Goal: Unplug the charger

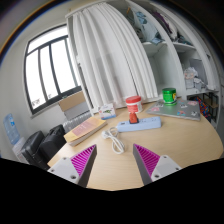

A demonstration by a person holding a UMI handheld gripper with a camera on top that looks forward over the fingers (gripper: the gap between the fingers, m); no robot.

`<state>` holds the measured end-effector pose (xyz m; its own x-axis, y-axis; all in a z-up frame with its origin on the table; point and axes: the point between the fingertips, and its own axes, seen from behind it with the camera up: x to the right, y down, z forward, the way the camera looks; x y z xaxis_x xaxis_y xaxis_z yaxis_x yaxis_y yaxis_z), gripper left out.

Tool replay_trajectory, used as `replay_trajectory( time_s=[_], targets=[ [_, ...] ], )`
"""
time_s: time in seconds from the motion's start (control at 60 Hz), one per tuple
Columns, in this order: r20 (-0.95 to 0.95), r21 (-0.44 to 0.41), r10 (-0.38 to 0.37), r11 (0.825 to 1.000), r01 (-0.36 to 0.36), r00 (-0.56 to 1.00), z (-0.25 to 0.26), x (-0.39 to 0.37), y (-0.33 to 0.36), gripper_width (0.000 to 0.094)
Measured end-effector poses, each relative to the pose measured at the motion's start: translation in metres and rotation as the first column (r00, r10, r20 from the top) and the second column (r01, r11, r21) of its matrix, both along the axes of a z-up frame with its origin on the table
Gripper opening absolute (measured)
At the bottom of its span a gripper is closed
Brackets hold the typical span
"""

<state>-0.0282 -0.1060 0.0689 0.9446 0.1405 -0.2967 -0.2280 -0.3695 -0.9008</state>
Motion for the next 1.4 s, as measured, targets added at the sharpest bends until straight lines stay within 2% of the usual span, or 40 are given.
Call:
replay_trajectory(
  time_s=[0.167, 0.35, 0.433, 0.483, 0.517, 0.533, 0.55, 0.583, 0.683, 0.75, 0.95, 0.967, 0.983, 1.0, 1.033, 1.067, 1.083, 1.1, 1.133, 1.167, 1.233, 1.267, 1.3, 1.35, 1.4],
  targets=[
    [0.18, 0.023, -0.156, 0.988, 0.154, 0.971, -0.005, 0.043, 0.1, 0.0753],
    [0.286, -0.006, -0.211, 0.975, 0.222, 0.935, -0.023, 0.067, 0.178, 0.0736],
    [0.318, -0.021, -0.211, 0.973, 0.229, 0.924, -0.033, 0.069, 0.202, 0.0709],
    [0.331, -0.018, -0.2, 0.976, 0.218, 0.922, -0.036, 0.067, 0.213, 0.0642],
    [0.327, -0.009, -0.184, 0.98, 0.197, 0.927, -0.036, 0.064, 0.219, 0.048],
    [0.325, -0.025, -0.177, 0.98, 0.195, 0.929, -0.04, 0.064, 0.219, 0.0366],
    [0.309, -0.038, -0.165, 0.982, 0.185, 0.937, -0.04, 0.06, 0.22, 0.0294],
    [0.281, -0.039, -0.168, 0.982, 0.186, 0.945, -0.039, 0.062, 0.221, 0.0281],
    [0.285, -0.031, -0.154, 0.985, 0.17, 0.946, -0.038, 0.06, 0.222, 0.0148],
    [0.272, -0.028, -0.149, 0.986, 0.163, 0.951, -0.037, 0.059, 0.222, 0.0103],
    [0.275, -0.028, -0.109, 0.992, 0.121, 0.955, -0.031, 0.057, 0.217, 0.0084],
    [0.257, -0.015, -0.108, 0.993, 0.116, 0.96, -0.025, 0.056, 0.216, 0.0085],
    [0.221, 0.045, -0.124, 0.992, 0.117, 0.967, -0.007, 0.056, 0.217, 0.0085],
    [0.195, 0.13, -0.155, 0.983, 0.131, 0.969, 0.015, 0.061, 0.216, 0.0084],
    [0.196, 0.265, -0.245, 0.945, 0.19, 0.95, 0.057, 0.082, 0.208, 0.0083],
    [0.209, 0.352, -0.316, 0.907, 0.23, 0.925, 0.089, 0.097, 0.199, 0.0084],
    [0.213, 0.369, -0.322, 0.901, 0.229, 0.923, 0.099, 0.097, 0.197, 0.0084],
    [0.204, 0.375, -0.313, 0.9, 0.221, 0.928, 0.111, 0.092, 0.194, 0.0083],
    [0.195, 0.348, -0.272, 0.917, 0.193, 0.942, 0.116, 0.092, 0.194, 0.0083],
    [0.17, 0.331, -0.248, 0.926, 0.182, 0.954, 0.122, 0.094, 0.189, 0.0083],
    [0.191, 0.326, -0.266, 0.925, 0.195, 0.945, 0.13, 0.119, 0.179, 0.0084],
    [0.217, 0.336, -0.288, 0.919, 0.206, 0.933, 0.125, 0.129, 0.174, 0.0085],
    [0.245, 0.329, -0.292, 0.922, 0.204, 0.924, 0.121, 0.141, 0.17, 0.0085],
    [0.275, 0.297, -0.286, 0.933, 0.202, 0.918, 0.104, 0.157, 0.167, 0.009],
    [0.304, 0.226, -0.275, 0.951, 0.212, 0.912, 0.075, 0.175, 0.165, 0.0099]
  ],
)
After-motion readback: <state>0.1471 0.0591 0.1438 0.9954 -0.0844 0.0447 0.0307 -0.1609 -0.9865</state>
